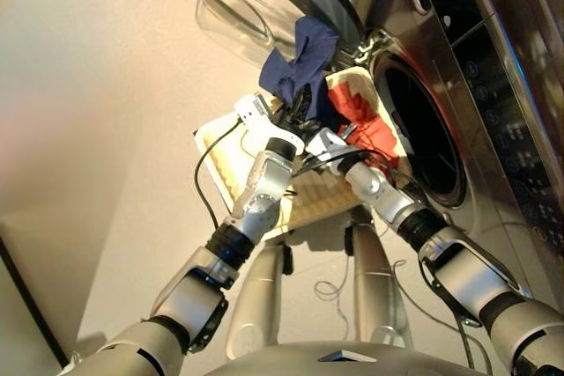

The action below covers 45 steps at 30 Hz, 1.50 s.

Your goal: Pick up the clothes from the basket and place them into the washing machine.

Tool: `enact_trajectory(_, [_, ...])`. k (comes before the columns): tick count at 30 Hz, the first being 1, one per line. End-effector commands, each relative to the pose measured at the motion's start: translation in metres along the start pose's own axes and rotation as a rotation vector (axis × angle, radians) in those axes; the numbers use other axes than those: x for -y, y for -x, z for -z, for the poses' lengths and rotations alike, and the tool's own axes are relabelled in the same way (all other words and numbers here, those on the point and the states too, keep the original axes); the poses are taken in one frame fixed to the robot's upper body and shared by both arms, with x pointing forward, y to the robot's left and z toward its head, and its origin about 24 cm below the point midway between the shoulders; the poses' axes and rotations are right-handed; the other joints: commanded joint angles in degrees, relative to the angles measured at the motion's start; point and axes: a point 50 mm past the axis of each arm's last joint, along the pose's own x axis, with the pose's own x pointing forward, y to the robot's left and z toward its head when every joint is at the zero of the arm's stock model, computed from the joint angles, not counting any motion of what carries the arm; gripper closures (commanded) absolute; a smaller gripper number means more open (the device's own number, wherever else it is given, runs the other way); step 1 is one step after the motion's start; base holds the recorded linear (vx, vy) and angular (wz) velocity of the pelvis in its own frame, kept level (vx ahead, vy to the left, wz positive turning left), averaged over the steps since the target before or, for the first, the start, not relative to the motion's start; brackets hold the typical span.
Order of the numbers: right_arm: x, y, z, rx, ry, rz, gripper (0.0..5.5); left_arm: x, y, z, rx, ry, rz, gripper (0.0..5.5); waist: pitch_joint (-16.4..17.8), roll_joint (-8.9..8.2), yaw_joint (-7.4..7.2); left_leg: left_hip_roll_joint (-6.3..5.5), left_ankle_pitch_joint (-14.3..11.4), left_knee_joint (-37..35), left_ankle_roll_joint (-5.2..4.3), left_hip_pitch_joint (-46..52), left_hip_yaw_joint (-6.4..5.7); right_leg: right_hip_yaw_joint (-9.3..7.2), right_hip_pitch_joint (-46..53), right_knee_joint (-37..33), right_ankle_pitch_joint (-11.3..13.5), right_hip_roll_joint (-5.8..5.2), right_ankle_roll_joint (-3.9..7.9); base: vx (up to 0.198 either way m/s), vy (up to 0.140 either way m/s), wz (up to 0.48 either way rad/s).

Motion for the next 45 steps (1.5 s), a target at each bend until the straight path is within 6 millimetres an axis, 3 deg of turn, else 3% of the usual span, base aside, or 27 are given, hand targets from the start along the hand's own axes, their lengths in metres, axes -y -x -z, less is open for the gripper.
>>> enact_trajectory(1, [0.003,-0.018,-0.035,0.128,-0.079,0.088,5.50,0.022,-0.002,-0.012,0.052,0.010,0.133,5.50,-0.92,0.96,-0.12,-0.33,-3.14,4.54,-0.29,-0.35,-0.20,-1.06,5.07,-3.91,-2.18,-0.62,4.47,0.000,0.000,0.000])
enact_trajectory(4, [0.008,-0.018,-0.036,0.135,-0.115,0.140,5.50,0.019,-0.002,-0.011,0.055,0.015,0.107,5.50,-0.96,1.12,-0.16,-0.41,-3.27,4.63,-0.17,-0.41,-0.27,-1.00,4.94,-3.73,-2.34,-0.62,4.47,0.000,0.000,0.000])
enact_trajectory(5, [0.008,-0.018,-0.036,0.135,-0.115,0.140,5.50,0.019,-0.002,-0.011,0.055,0.015,0.107,4.51,-0.96,1.12,-0.16,-0.41,-3.27,4.63,-0.17,-0.42,-0.27,-1.00,4.93,-3.72,-2.34,-0.62,4.47,0.000,0.000,0.000])
enact_trajectory(6, [0.010,-0.015,-0.034,0.131,-0.147,0.185,5.50,0.017,-0.001,-0.013,0.063,0.009,0.095,0.00,-0.95,1.25,-0.39,-0.54,-3.33,4.83,-0.10,-0.63,-0.24,-1.05,4.79,-3.63,-2.32,-0.63,4.46,0.000,0.000,0.000])
enact_trajectory(11, [0.019,-0.004,-0.025,0.113,-0.254,0.366,5.50,0.008,0.003,-0.019,0.092,-0.044,0.045,0.00,-0.76,1.73,-0.77,-0.61,-3.58,5.07,0.10,-1.09,0.10,-0.75,4.15,-3.14,-2.47,-0.75,4.57,0.002,0.011,0.001])
enact_trajectory(13, [0.024,0.003,-0.009,0.032,-0.326,0.531,5.50,-0.003,0.011,-0.026,0.125,-0.114,-0.019,0.00,-0.58,2.37,-0.71,-0.70,-3.79,5.17,0.22,-1.47,0.27,-0.53,3.35,-2.74,-2.51,-0.90,4.60,0.006,0.030,0.004])
enact_trajectory(18, [0.026,0.006,0.004,-0.060,-0.374,0.673,5.50,-0.015,0.022,-0.028,0.118,-0.173,-0.060,0.00,-0.61,3.14,-0.37,-0.87,-4.07,5.38,0.35,-2.43,0.66,0.06,1.94,-2.47,-2.44,-1.01,4.64,0.008,0.038,0.008])
enact_trajectory(23, [0.060,0.013,0.024,-0.171,-0.405,0.882,5.50,-0.026,0.036,-0.034,0.128,-0.194,-0.097,0.00,-0.21,4.64,0.60,-1.35,-4.28,5.51,0.42,-3.81,0.69,0.26,0.08,-1.58,-2.71,-1.38,4.64,0.002,0.012,0.004])
enact_trajectory(24, [0.080,0.017,0.027,-0.180,-0.390,0.971,5.50,-0.037,0.043,-0.035,0.130,-0.214,-0.148,0.00,0.00,5.39,0.87,-1.44,-4.33,5.89,0.50,-4.67,0.59,0.38,-0.99,-0.91,-2.79,-1.60,4.61,0.000,0.000,0.000])
enact_trajectory(25, [0.080,0.017,0.027,-0.180,-0.390,0.972,5.50,-0.037,0.043,-0.035,0.130,-0.214,-0.148,0.00,-0.05,5.40,0.89,-1.44,-4.35,5.93,0.50,-4.76,0.59,0.38,-1.07,-0.86,-2.80,-1.60,4.61,0.000,0.000,0.000])
enact_trajectory(26, [0.093,0.020,0.028,-0.180,-0.381,1.019,5.50,-0.044,0.047,-0.035,0.120,-0.224,-0.178,0.00,-0.06,5.83,1.15,-1.54,-4.43,6.07,0.54,-5.25,0.61,0.46,-1.79,-0.44,-2.91,-1.78,4.60,0.014,0.056,0.026])
enact_trajectory(28, [0.135,0.028,0.022,-0.152,-0.318,1.171,5.50,-0.061,0.057,-0.036,0.100,-0.282,-0.251,0.00,0.36,7.12,1.83,-1.93,-4.59,6.54,0.77,-6.94,0.80,0.77,-4.30,1.24,-3.20,-2.37,4.69,0.006,0.072,0.031])
enact_trajectory(29, [0.136,0.028,0.022,-0.152,-0.317,1.172,5.50,-0.061,0.056,-0.036,0.100,-0.282,-0.250,0.00,0.27,7.12,1.87,-1.94,-4.63,6.62,0.78,-7.12,0.81,0.80,-4.49,1.35,-3.24,-2.38,4.70,0.000,0.000,0.000])
enact_trajectory(32, [0.188,0.043,0.012,-0.111,-0.317,1.374,5.50,-0.079,0.065,-0.034,0.059,-0.347,-0.329,0.00,0.36,8.17,2.31,-2.25,-5.08,7.98,1.07,-9.65,0.57,1.55,-7.92,4.14,-4.20,-3.06,4.75,-0.002,0.043,0.105])
enact_trajectory(34, [0.232,0.062,0.003,-0.082,-0.267,1.503,5.50,-0.094,0.071,-0.036,0.033,-0.432,-0.387,0.00,-0.06,8.87,2.97,-2.45,-7.13,9.92,1.33,-11.50,0.03,2.59,-10.62,7.67,-6.59,-3.55,5.17,0.047,0.057,0.237])
enact_trajectory(35, [0.234,0.062,0.002,-0.078,-0.266,1.505,5.50,-0.093,0.070,-0.036,0.035,-0.430,-0.383,0.00,0.16,8.82,2.81,-2.60,-5.82,10.29,1.54,-12.71,0.62,2.46,-11.70,7.69,-5.09,-3.83,4.84,-0.006,0.029,0.250])
enact_trajectory(36, [0.253,0.071,-0.004,-0.061,-0.262,1.560,5.50,-0.098,0.074,-0.034,0.022,-0.439,-0.410,0.00,0.07,9.01,3.13,-2.78,-6.17,11.26,1.66,-13.91,0.52,2.63,-13.00,8.77,-5.52,-4.25,4.88,0.001,0.033,0.252])
enact_trajectory(37, [0.278,0.084,-0.013,-0.045,-0.235,1.633,5.50,-0.109,0.083,-0.033,-0.002,-0.447,-0.470,0.00,-0.53,8.98,3.73,-2.75,-7.93,12.46,1.66,-14.71,-0.01,3.26,-14.27,10.74,-7.53,-4.22,5.26,0.099,0.029,0.248])
enact_trajectory(38, [0.291,0.092,-0.018,-0.024,-0.244,1.686,5.50,-0.114,0.085,-0.031,-0.012,-0.443,-0.495,0.00,-0.69,8.84,3.74,-2.71,-7.91,13.27,1.82,-15.96,0.10,3.33,-15.40,11.61,-7.57,-4.39,5.29,0.105,0.006,0.206])
enact_trajectory(40, [0.300,0.099,-0.022,-0.014,-0.242,1.722,5.50,-0.117,0.086,-0.028,-0.033,-0.459,-0.507,0.00,-0.91,8.70,3.82,-2.61,-8.62,14.52,1.93,-17.04,0.05,3.48,-16.42,12.77,-8.21,-4.44,5.31,0.000,0.000,0.000])
enact_trajectory(42, [0.316,0.121,-0.022,-0.003,-0.241,1.810,5.50,-0.122,0.089,-0.026,-0.064,-0.494,-0.530,0.00,-0.97,8.27,3.18,-2.42,-8.85,16.31,1.89,-18.69,-0.28,3.62,-17.79,14.93,-8.78,-4.52,5.16,0.000,0.000,0.000])
enact_trajectory(45, [0.314,0.133,-0.011,-0.012,-0.244,1.844,5.50,-0.124,0.090,-0.027,-0.065,-0.527,-0.549,0.00,-1.10,7.79,2.43,-2.58,-9.40,17.89,1.88,-19.71,-0.44,3.49,-18.48,17.04,-9.35,-4.60,5.00,0.000,0.000,0.000])
